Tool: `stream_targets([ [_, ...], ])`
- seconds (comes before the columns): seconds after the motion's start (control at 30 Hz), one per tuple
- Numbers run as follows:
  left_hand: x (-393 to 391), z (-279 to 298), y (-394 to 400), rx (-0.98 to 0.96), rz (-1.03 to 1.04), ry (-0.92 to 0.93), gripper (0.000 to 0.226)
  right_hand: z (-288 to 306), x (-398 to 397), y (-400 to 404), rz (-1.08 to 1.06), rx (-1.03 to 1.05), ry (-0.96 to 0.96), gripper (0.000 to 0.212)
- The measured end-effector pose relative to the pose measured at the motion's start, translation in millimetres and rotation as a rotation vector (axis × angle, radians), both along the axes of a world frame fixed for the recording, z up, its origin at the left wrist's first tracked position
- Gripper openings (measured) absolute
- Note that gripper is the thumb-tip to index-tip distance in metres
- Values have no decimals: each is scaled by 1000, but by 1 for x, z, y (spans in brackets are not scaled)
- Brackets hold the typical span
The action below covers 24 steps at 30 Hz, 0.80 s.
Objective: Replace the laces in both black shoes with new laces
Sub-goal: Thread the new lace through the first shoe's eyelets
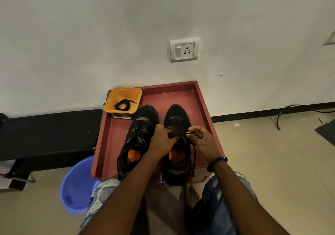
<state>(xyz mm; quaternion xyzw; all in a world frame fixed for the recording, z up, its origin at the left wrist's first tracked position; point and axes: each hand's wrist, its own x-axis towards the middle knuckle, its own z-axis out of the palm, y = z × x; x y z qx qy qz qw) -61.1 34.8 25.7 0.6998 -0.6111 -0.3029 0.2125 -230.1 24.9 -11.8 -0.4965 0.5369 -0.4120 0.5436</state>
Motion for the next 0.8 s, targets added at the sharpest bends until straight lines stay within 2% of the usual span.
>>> stream_targets([
  [0.17,4,-3,-4,53,-58,30,22,-3,2,-1,-4,8,-22,19],
  [0.33,1,8,-5,148,-56,177,14,-3,6,-1,-39,4,-58,17],
  [0.5,-6,15,-6,155,-37,44,23,-4,4,3,4,-21,-14,15],
  [0.6,-7,16,-11,195,-77,-28,16,-5,3,5,15,-50,12,16],
  [0.63,-6,12,-13,228,-62,-46,19,-4,3,5,20,-56,20,15],
  [0.73,-12,7,-16,265,-19,-193,56,-4,3,6,37,-69,46,14],
  [0.8,-16,3,-15,231,3,-192,62,-3,2,6,37,-72,34,14],
])
